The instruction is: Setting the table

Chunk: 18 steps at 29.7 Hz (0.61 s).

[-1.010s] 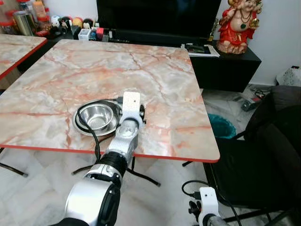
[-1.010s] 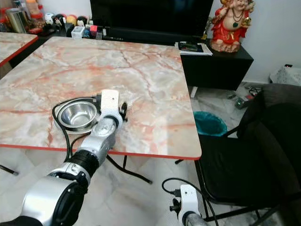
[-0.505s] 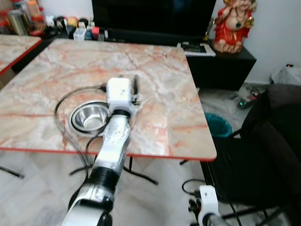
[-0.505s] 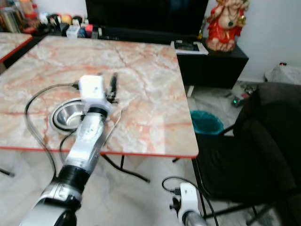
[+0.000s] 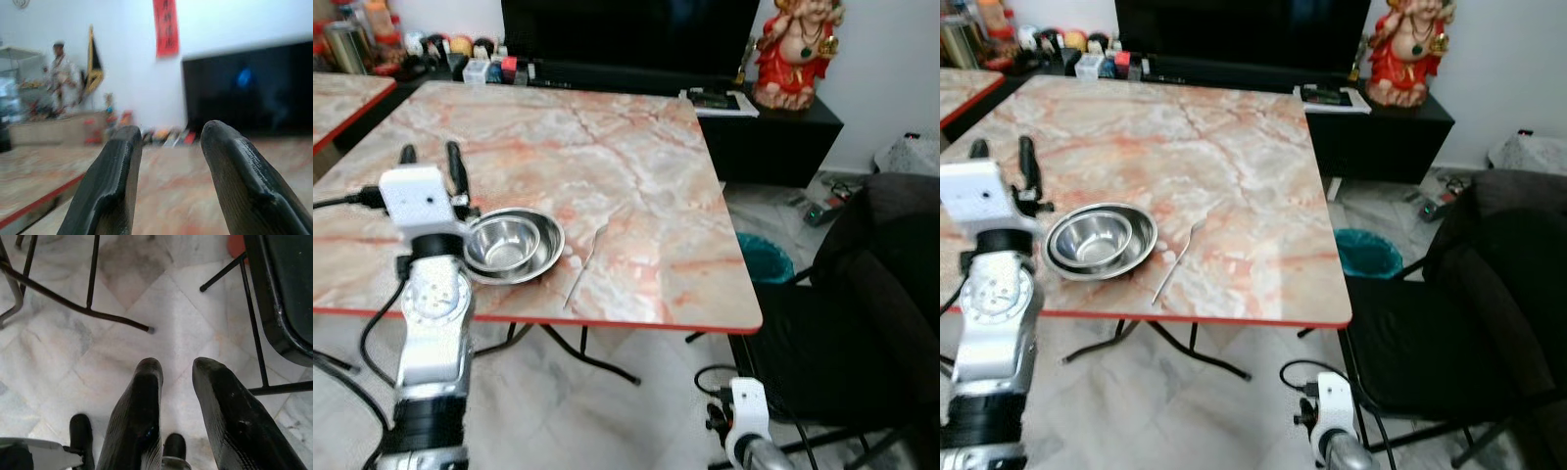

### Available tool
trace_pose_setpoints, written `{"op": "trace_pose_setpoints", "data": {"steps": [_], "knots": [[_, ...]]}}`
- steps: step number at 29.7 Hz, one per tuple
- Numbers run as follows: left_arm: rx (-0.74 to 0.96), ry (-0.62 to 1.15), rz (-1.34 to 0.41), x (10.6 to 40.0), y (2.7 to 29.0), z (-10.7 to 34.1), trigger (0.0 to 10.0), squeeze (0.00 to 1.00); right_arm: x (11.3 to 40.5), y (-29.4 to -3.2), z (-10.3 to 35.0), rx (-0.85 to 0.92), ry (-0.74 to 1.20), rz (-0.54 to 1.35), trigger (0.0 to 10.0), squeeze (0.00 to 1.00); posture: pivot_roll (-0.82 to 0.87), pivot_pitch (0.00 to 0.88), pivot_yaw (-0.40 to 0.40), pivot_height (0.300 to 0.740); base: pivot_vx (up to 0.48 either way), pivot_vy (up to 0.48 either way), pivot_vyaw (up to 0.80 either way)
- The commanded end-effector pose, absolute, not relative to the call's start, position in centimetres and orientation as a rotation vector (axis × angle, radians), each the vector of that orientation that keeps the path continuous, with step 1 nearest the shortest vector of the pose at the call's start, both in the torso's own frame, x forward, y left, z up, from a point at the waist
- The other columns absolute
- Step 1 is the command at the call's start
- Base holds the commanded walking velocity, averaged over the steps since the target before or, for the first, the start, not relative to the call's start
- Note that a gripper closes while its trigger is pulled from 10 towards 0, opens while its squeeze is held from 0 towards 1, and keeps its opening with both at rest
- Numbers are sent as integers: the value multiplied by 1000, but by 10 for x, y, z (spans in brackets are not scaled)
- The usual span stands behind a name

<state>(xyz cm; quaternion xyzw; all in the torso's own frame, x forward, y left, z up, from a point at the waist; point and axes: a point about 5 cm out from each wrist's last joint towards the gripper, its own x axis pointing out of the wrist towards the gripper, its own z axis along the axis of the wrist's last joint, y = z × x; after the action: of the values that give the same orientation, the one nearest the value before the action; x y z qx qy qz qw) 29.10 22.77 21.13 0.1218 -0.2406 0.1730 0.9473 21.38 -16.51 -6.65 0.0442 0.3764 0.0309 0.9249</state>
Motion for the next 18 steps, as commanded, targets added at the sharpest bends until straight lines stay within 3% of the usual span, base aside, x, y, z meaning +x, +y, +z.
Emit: {"op": "trace_pose_setpoints", "data": {"steps": [1,7,12,18], "knots": [[304,-381,452,279,253,190,10000,0,216,-168,-64,102,753,38,10000,0,30,0,-81,705,0,0,0],[377,-249,688,240,299,158,10000,0,213,-170,-66,101,761,30,10000,0,50,1,-82,705,0,0,0],[399,-205,741,231,305,149,10000,0,212,-170,-67,99,765,30,10000,0,52,0,-82,705,0,0,0],[418,157,854,200,311,69,10000,0,210,-169,-69,97,779,29,10000,0,48,0,-78,705,0,0,0]]}}
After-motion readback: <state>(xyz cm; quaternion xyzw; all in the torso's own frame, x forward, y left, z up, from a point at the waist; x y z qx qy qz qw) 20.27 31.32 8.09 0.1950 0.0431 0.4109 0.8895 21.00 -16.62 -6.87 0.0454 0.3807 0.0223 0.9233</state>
